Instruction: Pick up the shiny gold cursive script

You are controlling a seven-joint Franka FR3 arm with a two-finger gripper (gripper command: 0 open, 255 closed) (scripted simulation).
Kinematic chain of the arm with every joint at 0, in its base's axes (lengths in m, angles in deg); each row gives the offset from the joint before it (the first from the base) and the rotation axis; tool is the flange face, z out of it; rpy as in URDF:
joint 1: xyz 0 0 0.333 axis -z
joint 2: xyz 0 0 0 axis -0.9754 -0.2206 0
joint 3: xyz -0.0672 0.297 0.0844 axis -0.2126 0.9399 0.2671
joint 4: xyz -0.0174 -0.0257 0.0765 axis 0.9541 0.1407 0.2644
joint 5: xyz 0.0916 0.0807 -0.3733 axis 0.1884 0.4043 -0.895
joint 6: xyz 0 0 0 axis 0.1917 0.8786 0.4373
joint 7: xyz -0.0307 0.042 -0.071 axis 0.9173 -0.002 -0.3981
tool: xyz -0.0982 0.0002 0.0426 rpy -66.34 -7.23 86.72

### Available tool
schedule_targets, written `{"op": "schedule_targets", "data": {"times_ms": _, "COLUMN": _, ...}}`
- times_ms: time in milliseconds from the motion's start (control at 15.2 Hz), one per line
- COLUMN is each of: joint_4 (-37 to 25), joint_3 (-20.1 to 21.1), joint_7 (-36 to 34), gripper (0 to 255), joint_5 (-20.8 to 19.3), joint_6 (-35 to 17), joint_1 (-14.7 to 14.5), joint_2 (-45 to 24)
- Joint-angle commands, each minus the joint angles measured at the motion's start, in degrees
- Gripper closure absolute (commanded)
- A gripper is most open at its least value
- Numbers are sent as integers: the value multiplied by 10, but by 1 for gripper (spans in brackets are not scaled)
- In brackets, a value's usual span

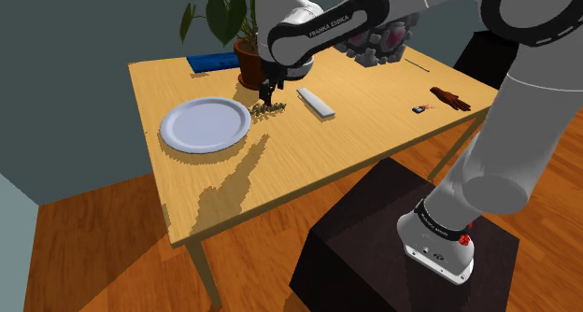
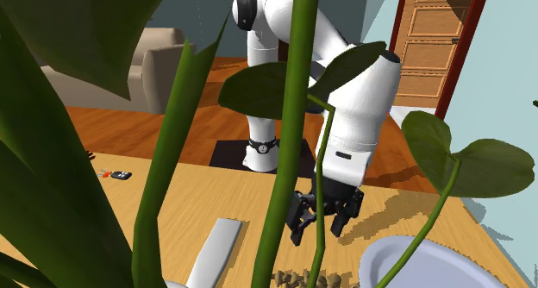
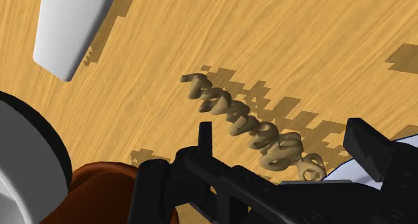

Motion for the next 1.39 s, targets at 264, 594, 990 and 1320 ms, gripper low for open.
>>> {"op": "schedule_targets", "data": {"times_ms": 264, "joint_4": -90, "joint_3": -2, "joint_7": 1, "gripper": 0, "joint_5": -49, "joint_6": -19, "joint_1": -20, "joint_2": -105}}
{"op": "schedule_targets", "data": {"times_ms": 594, "joint_4": -80, "joint_3": -6, "joint_7": -10, "gripper": 0, "joint_5": -58, "joint_6": -48, "joint_1": -22, "joint_2": -125}}
{"op": "schedule_targets", "data": {"times_ms": 990, "joint_4": -80, "joint_3": -7, "joint_7": -14, "gripper": 255, "joint_5": -61, "joint_6": -56, "joint_1": -23, "joint_2": -133}}
{"op": "schedule_targets", "data": {"times_ms": 1320, "joint_4": -79, "joint_3": -7, "joint_7": -14, "gripper": 255, "joint_5": -61, "joint_6": -57, "joint_1": -23, "joint_2": -133}}
